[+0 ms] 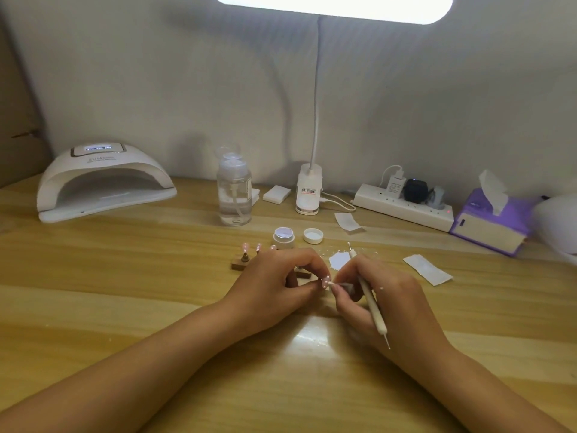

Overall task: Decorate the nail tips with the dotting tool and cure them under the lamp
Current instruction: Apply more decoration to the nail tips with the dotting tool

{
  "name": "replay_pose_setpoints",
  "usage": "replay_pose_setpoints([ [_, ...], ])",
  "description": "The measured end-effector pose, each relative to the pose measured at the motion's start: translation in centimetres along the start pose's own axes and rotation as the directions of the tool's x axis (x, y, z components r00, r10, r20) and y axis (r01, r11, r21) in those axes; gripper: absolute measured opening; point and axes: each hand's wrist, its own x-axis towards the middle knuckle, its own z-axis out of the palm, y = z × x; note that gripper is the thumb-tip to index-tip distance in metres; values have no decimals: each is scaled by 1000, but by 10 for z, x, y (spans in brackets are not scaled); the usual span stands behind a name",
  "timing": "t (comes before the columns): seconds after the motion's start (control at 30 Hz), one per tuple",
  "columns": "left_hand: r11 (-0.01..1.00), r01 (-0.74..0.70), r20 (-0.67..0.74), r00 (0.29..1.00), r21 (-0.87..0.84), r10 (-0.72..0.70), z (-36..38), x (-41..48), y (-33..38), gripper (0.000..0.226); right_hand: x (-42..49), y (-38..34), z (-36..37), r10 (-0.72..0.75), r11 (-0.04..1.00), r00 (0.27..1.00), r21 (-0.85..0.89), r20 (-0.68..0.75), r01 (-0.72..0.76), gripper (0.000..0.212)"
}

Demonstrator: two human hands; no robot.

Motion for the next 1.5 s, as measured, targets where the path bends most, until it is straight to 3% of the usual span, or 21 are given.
replay_pose_setpoints([
  [0.33,999,-26,13,1000,20,26,0,-1,-1,12,-1,2,0,-12,999,1000,-46,-4,12,12],
  [0.5,1000,-27,6,1000,4,27,1,0,-3,11,0,1,1,27,998,996,-46,-88,-31,12],
  [0.67,999,-38,-5,999,-12,38,2,-1,-3,10,-1,0,1,-32,998,999,-59,-22,30,17],
  [0.77,999,-37,-54,998,-9,36,3,-1,-1,10,0,0,0,53,997,993,-54,-108,-59,21],
  [0.9,1000,21,-231,973,-2,-21,2,-1,2,15,7,11,-12,187,982,947,63,-260,-177,13],
  [1.07,990,105,-402,906,-96,-135,-24,9,2,13,8,35,-24,454,887,825,257,-336,-383,8],
  [1.23,964,266,-336,906,-23,-258,-46,13,-9,8,6,50,-19,597,789,756,367,-269,-492,11],
  [1.33,933,332,-249,923,137,-292,-47,13,-15,10,6,50,-18,605,779,758,377,-244,-500,9],
  [1.5,908,329,-195,939,261,-284,-39,10,-18,9,5,50,-18,601,781,771,359,-209,-511,7],
])
